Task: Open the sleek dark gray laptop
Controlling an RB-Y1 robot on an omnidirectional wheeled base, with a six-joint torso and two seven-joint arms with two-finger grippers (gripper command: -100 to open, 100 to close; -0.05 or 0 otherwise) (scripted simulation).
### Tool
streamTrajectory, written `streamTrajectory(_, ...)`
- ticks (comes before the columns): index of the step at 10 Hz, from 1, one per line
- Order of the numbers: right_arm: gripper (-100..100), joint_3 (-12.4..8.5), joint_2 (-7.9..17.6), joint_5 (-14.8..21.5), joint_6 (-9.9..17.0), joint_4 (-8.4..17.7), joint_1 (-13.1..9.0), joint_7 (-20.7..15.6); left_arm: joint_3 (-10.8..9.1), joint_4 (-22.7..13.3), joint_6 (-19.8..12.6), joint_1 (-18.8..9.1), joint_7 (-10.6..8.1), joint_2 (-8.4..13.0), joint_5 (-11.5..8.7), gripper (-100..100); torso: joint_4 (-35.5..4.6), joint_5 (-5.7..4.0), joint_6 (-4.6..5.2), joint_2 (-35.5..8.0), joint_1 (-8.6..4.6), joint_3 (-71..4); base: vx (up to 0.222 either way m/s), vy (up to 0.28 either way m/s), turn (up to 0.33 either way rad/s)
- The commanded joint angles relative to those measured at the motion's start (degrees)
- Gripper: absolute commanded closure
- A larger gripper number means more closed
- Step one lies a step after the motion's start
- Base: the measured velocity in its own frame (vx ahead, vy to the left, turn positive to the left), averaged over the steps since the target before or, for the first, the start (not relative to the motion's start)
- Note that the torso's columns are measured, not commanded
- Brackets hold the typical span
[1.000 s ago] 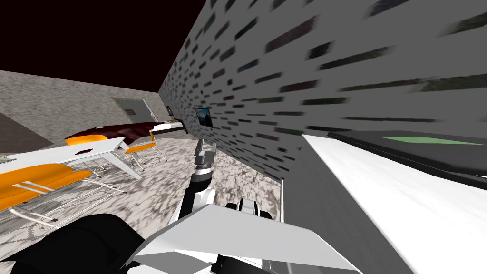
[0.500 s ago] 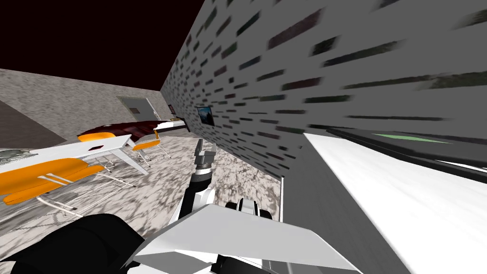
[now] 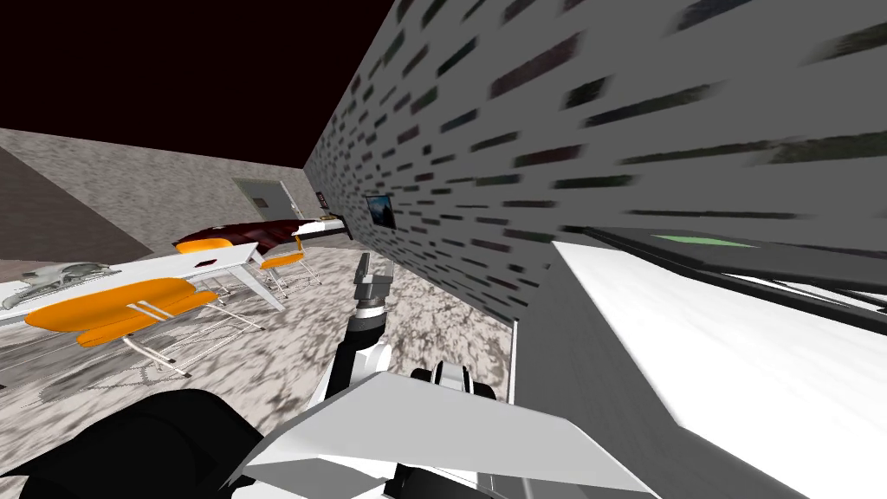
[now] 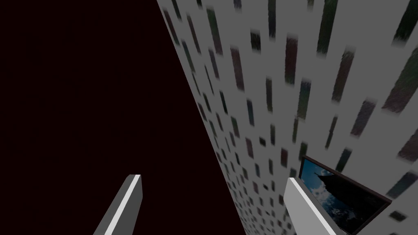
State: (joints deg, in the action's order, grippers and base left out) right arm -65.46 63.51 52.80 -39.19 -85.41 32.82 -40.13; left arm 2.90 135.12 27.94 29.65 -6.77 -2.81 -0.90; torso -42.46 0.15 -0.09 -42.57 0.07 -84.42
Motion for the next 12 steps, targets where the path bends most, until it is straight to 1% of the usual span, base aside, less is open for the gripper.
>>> streamTrajectory(1,-100,4.86,2.37,-0.51,1.54,0.95,-2.57,-0.07,0.0,0.0,0.0,0.01,0.0,0.0,0.0,0,0.05,0.04,0.01,0.23,0.11,-0.13,-0.041,0.004,-0.019)
streamTrajectory(2,-100,7.1,2.37,-0.51,1.54,0.95,-2.57,-0.07,0.0,0.0,0.0,0.02,0.0,0.0,0.0,0,0.19,-0.01,0.03,0.51,0.14,-0.3,0.007,0.001,-0.009)
streamTrajectory(3,-100,9.32,5.29,-3.46,4.18,4.81,-6.26,-0.48,0.0,0.01,0.01,0.02,0.0,0.0,0.0,0,0.3,-0.09,-0.01,0.67,0.06,-0.41,-0.116,0.016,0.111)
streamTrajectory(4,-100,10.79,6.54,-3.52,5.31,5.28,-7.46,-0.48,0.0,0.0,0.0,0.0,0.0,0.0,0.0,0,0.26,-0.04,-0.28,0.46,0.02,-0.36,-0.198,0.014,0.126)
streamTrajectory(5,-100,12.56,8.15,-3.52,6.07,5.28,-8.05,-0.48,0.0,0.0,0.0,0.0,0.0,0.0,0.0,0,0.2,0.04,-0.27,0.4,0.02,-0.33,-0.126,0.004,0.058)
streamTrajectory(6,-100,13.99,8.15,-3.52,6.07,5.28,-8.05,-0.48,0.0,0.0,0.0,0.01,0.0,0.0,0.0,0,0.19,0.0,-0.03,0.52,0.04,-0.33,-0.032,-0.007,0.0)
streamTrajectory(8,-100,17.6,8.15,-3.52,6.07,5.28,-8.05,-0.48,0.0,0.01,0.01,0.03,0.0,0.0,0.0,0,0.37,-0.28,0.04,0.7,-0.17,-0.39,0.022,-0.009,-0.016)
streamTrajectory(9,-100,19.37,10.79,-6.47,8.98,8.24,-11.38,-0.89,0.0,0.01,0.01,0.02,0.0,0.0,0.0,0,0.47,-0.48,-0.05,0.75,-0.39,-0.42,-0.184,0.029,0.152)
streamTrajectory(10,-100,21.69,12.4,-6.54,9.69,9.61,-13.53,-0.89,0.0,0.0,0.0,-0.01,0.0,0.0,0.0,0,0.29,-0.24,-0.36,0.37,-0.42,-0.35,-0.207,0.011,0.127)
streamTrajectory(11,-100,23.73,13.92,-6.54,10.6,9.61,-13.53,-0.89,0.0,0.0,0.0,0.0,0.0,0.0,0.0,0,0.23,-0.14,-0.18,0.45,-0.29,-0.32,-0.094,-0.011,0.023)
streamTrajectory(12,-100,25.82,13.92,-6.54,10.6,9.61,-13.53,-0.89,-0.01,0.0,0.0,0.01,0.0,0.0,0.0,0,0.28,-0.14,0.0,0.68,-0.15,-0.42,-0.022,-0.011,-0.017)
